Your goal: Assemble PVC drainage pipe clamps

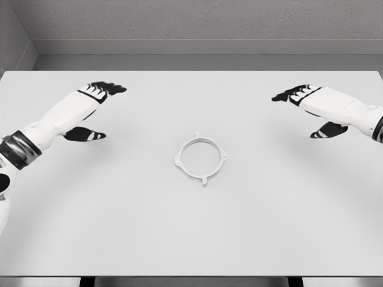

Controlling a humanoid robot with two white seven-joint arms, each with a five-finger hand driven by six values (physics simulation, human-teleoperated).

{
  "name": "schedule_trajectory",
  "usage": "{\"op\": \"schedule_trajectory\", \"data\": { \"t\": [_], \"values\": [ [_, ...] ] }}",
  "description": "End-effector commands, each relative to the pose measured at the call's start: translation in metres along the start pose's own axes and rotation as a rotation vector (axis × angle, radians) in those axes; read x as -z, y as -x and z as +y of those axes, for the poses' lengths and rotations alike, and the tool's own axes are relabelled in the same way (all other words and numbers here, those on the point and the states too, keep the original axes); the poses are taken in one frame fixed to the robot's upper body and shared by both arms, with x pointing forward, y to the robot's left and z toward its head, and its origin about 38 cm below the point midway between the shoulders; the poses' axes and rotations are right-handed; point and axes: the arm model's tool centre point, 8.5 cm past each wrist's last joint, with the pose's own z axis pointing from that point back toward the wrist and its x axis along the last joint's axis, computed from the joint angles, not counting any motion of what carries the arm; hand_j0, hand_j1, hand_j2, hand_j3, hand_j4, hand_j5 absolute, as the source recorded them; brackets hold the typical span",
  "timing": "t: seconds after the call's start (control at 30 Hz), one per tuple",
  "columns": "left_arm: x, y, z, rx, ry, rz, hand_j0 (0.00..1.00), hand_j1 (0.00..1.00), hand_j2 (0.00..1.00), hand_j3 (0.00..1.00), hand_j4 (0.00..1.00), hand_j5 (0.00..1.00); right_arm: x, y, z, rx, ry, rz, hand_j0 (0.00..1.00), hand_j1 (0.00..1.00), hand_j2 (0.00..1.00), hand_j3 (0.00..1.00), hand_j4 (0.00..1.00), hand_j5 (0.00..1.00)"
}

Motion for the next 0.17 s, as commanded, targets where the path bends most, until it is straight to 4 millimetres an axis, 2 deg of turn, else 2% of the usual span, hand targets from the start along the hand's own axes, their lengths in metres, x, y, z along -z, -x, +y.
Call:
{"op": "schedule_trajectory", "data": {
  "t": [0.0, 0.03, 0.07, 0.13],
  "values": [
    [-0.032, 0.027, 0.032, 0.054, -0.028, 0.063, 1.0, 1.0, 1.0, 1.0, 1.0, 1.0, -0.003, -0.001, 0.0, -0.02, -0.015, -0.015, 1.0, 1.0, 1.0, 1.0, 1.0, 1.0],
    [-0.037, 0.033, 0.029, 0.054, -0.007, 0.079, 1.0, 1.0, 1.0, 1.0, 1.0, 1.0, -0.003, -0.009, -0.003, -0.047, -0.009, -0.047, 1.0, 1.0, 1.0, 1.0, 1.0, 1.0],
    [-0.039, 0.034, 0.025, 0.049, 0.002, 0.085, 1.0, 1.0, 1.0, 1.0, 1.0, 1.0, -0.002, -0.028, -0.012, -0.1, 0.011, -0.108, 1.0, 1.0, 1.0, 1.0, 1.0, 1.0],
    [-0.048, 0.04, 0.023, 0.059, 0.031, 0.104, 1.0, 1.0, 1.0, 1.0, 1.0, 1.0, -0.001, -0.032, -0.011, -0.108, 0.01, -0.124, 1.0, 1.0, 1.0, 1.0, 1.0, 1.0]
  ]
}}
